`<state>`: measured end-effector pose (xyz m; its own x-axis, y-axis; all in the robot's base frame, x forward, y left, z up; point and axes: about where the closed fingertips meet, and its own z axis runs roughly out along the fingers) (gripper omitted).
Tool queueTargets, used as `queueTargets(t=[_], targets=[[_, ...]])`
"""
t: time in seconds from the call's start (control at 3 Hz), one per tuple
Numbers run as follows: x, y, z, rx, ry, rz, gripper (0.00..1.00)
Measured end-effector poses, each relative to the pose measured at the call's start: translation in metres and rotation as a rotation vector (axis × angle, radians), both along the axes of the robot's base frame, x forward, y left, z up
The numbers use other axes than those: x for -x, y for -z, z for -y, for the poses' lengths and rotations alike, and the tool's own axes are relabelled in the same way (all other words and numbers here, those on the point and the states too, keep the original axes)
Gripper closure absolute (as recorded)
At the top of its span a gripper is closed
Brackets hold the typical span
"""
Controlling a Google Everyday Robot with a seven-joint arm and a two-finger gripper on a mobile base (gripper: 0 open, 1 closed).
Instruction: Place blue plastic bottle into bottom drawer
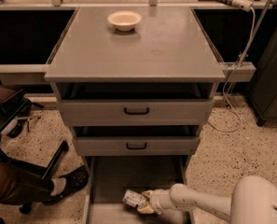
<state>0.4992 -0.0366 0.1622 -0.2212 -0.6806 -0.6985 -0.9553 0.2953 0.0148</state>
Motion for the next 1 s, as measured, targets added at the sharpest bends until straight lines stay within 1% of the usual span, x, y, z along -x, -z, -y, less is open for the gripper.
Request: queueTargets(t=[0.33,0.67,1.0], targets=[[-0.0012,0.0159,0.003,0.017,0.018,-0.026,1.0],[-0.0012,0.0162,0.003,0.017,0.018,-0.027,0.81],[-0.0012,0.0162,0.003,0.017,0.018,-0.027,0.58]])
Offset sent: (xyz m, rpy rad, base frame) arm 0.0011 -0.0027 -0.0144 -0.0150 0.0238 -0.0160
